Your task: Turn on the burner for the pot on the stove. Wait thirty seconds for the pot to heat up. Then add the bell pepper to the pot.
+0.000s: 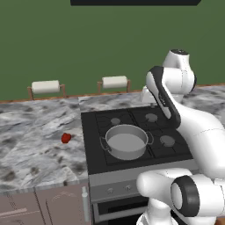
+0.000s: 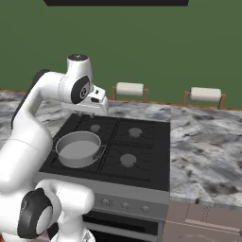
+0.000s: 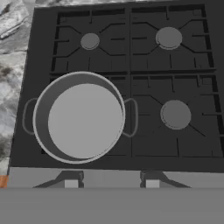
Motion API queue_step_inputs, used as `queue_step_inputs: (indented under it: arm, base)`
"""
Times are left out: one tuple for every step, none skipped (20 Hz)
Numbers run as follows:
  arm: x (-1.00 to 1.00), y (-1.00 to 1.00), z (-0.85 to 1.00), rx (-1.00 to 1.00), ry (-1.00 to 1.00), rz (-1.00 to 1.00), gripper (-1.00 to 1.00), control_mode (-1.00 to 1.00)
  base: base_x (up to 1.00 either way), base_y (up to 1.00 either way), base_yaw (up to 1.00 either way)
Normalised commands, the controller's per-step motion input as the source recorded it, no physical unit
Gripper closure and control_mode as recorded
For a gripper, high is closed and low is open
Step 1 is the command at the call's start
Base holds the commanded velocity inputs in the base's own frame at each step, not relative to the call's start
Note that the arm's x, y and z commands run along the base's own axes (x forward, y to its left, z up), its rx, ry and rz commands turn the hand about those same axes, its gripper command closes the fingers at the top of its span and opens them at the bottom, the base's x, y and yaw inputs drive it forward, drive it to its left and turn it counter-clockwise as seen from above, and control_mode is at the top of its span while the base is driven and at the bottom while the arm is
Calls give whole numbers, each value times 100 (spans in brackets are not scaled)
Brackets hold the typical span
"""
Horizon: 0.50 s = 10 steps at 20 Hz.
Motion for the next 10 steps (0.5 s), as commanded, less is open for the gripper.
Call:
queue_step_inputs:
  arm:
    - [-4,0,0,0,0,0,-100,-100]
    - [-8,0,0,0,0,0,-100,-100]
    - [-14,0,0,0,0,0,-100,-100]
    - [-17,0,0,0,0,0,-100,-100]
    - [-24,0,0,0,0,0,-100,-100]
    - [-31,0,-2,0,0,0,-100,-100]
    - [-35,0,-3,0,0,0,-100,-100]
    - [-39,0,-1,0,0,0,-100,-100]
    - [-39,0,-2,0,0,0,-100,-100]
    - [-40,0,-1,0,0,0,-100,-100]
  base:
    - [0,0,0]
    - [0,0,0]
    - [0,0,0]
    - [0,0,0]
    - [0,0,0]
    - [0,0,0]
    - [0,0,0]
    - [0,0,0]
    - [0,0,0]
    - [0,0,0]
